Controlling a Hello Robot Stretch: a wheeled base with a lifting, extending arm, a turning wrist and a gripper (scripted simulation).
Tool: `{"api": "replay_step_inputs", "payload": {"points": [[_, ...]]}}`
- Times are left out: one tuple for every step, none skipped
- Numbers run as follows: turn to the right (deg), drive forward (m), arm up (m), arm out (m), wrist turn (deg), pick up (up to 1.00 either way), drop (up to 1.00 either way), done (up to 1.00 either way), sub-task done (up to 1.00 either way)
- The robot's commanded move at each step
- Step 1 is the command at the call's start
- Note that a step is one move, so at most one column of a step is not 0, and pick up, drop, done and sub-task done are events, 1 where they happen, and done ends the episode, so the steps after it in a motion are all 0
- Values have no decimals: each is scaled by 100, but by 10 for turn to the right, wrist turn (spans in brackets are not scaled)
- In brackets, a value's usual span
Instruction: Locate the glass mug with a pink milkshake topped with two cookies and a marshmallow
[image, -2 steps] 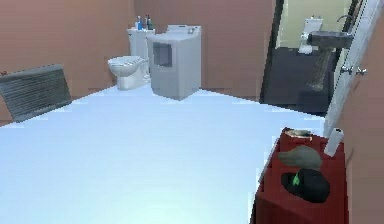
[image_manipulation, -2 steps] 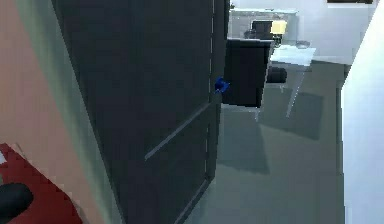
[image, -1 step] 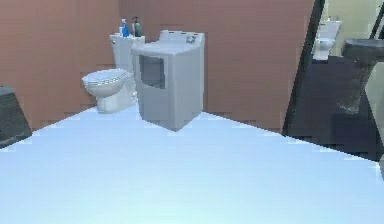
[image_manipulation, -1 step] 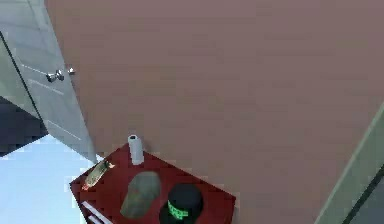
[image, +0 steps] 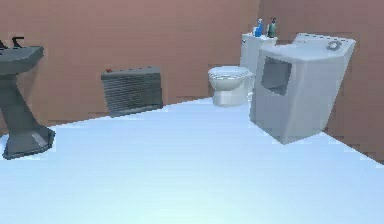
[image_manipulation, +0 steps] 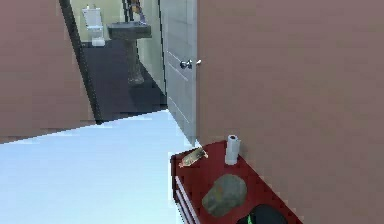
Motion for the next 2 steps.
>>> {"api": "replay_step_inputs", "payload": {"points": [[0,30,0,0,0,0,0,0,0],[450,0,0,0,0,0,0,0,0]]}}
